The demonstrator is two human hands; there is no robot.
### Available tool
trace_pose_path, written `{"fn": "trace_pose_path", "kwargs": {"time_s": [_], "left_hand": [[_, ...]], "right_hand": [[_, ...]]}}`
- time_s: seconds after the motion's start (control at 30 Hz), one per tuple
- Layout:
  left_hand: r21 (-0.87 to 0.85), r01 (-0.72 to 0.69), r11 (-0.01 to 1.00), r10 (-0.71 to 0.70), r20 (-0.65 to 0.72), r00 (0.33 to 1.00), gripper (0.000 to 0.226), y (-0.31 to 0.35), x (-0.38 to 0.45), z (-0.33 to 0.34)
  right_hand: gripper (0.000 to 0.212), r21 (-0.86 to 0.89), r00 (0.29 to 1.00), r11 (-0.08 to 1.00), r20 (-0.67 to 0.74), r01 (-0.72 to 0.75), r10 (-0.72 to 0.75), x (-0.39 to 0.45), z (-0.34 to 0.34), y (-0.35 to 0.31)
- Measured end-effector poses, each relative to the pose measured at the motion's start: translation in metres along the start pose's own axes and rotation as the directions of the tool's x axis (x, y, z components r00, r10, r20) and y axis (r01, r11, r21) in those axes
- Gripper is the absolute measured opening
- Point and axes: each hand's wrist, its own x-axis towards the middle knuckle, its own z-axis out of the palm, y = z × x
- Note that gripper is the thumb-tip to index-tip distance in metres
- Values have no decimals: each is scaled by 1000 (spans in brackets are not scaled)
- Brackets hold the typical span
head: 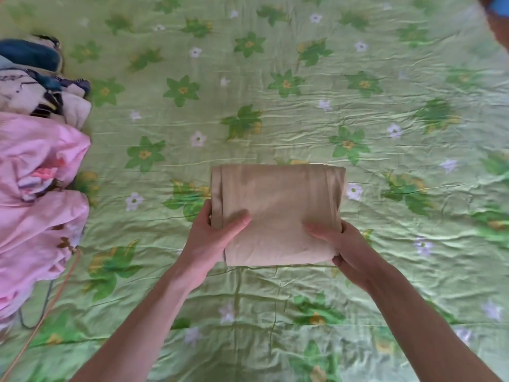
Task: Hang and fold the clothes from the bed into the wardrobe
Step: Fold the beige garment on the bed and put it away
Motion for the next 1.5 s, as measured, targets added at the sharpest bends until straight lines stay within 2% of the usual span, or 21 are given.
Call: {"fn": "trace_pose_path", "kwargs": {"time_s": [0.1, 0.2, 0.23, 0.33, 0.4, 0.47, 0.57, 0.67, 0.77, 0.83, 0.93, 1.03, 1.07, 1.23, 1.33, 1.4, 1.5], "left_hand": [[11, 16, 1000, -16, 26, 1000, 57, 38, -49, 6], [34, 33, 999, -34, 36, 999, 63, 74, -98, 13], [39, 33, 999, -34, 29, 999, 63, 87, -115, 16], [54, -5, 999, 5, 9, 1000, 53, 125, -164, 23], [96, -44, 994, 43, 15, 999, 39, 148, -194, 27], [134, -86, 987, 78, 61, 995, 34, 166, -220, 33], [161, -129, 978, 103, 158, 982, 43, 185, -246, 45], [189, -146, 971, 96, 250, 964, 48, 192, -267, 66], [217, -168, 962, 80, 364, 928, 42, 191, -289, 97], [230, -163, 959, 56, 413, 909, 45, 187, -305, 119], [257, -154, 954, 14, 474, 881, 60, 176, -324, 158], [267, -132, 955, -34, 539, 842, 39, 168, -345, 202], [284, -133, 949, -51, 557, 829, 39, 166, -352, 216], [363, -162, 918, -112, 628, 770, 87, 159, -387, 297], [344, -148, 927, -122, 652, 749, 92, 153, -412, 348], [332, -152, 931, -107, 645, 756, 87, 147, -428, 382], [279, -177, 944, -39, 627, 778, 57, 135, -448, 432]], "right_hand": [[84, -24, 995, 1000, -103, -7, 4, -57, 2, -34], [64, -37, 978, 996, -190, 79, -85, -129, 15, -70], [65, -35, 972, 995, -215, 94, -99, -151, 18, -78], [90, -68, 935, 988, -319, 141, -155, -217, 26, -93], [91, -37, 904, 986, -394, 164, -165, -259, 31, -98], [72, 16, 867, 978, -465, 208, -177, -299, 35, -99], [52, 68, 806, 959, -561, 274, -190, -347, 34, -93], [55, 110, 733, 937, -655, 332, -183, -386, 23, -76], [54, 166, 678, 906, -717, 390, -161, -425, 7, -56], [45, 180, 640, 884, -752, 430, -158, -451, -7, -44], [39, 177, 608, 860, -773, 479, -180, -489, -35, -30], [38, 196, 585, 831, -791, 520, -180, -521, -69, -13], [39, 200, 579, 823, -795, 532, -181, -530, -81, -8], [39, 220, 543, 790, -824, 572, -163, -572, -149, 17], [40, 194, 502, 781, -848, 593, -170, -593, -197, 27], [38, 163, 466, 775, -866, 610, -185, -607, -231, 31], [37, 132, 427, 767, -883, 627, -197, -626, -276, 35]]}}
